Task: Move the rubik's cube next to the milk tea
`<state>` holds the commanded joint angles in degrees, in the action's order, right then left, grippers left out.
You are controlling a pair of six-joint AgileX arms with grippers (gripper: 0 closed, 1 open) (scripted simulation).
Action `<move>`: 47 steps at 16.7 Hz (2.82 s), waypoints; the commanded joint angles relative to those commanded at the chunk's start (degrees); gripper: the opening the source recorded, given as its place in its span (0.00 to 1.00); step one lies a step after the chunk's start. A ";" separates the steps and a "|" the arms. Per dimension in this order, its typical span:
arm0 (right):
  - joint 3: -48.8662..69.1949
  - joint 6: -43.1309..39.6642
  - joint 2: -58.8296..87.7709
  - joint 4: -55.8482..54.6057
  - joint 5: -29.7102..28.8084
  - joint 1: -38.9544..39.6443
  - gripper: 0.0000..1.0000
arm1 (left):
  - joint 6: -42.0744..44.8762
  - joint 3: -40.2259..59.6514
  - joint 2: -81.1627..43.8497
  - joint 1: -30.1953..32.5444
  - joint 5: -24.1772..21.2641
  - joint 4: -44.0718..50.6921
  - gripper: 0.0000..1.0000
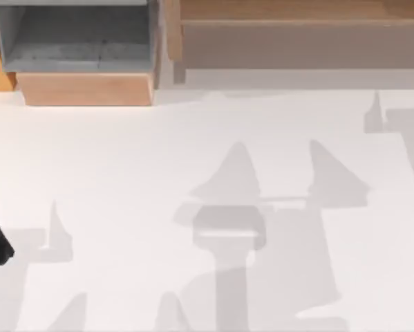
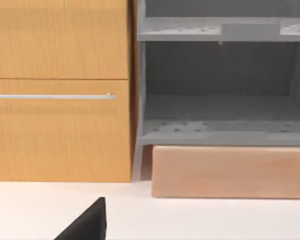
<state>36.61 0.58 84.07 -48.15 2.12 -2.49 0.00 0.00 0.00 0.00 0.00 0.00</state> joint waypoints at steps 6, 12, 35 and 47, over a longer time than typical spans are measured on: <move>9.32 0.24 22.54 -12.39 0.01 -1.21 1.00 | 0.00 0.00 0.00 0.00 0.00 0.00 1.00; 10.70 0.26 25.59 -14.24 -0.01 -1.42 1.00 | 0.00 0.00 0.00 0.00 0.00 0.00 1.00; 26.51 0.19 35.35 -8.18 -0.47 -1.10 0.47 | 0.00 0.00 0.00 0.00 0.00 0.00 1.00; 26.51 0.19 35.35 -8.18 -0.47 -1.10 0.00 | 0.00 0.00 0.00 0.00 0.00 0.00 1.00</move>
<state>63.12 0.78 119.43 -56.34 1.65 -3.58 0.00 0.00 0.00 0.00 0.00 0.00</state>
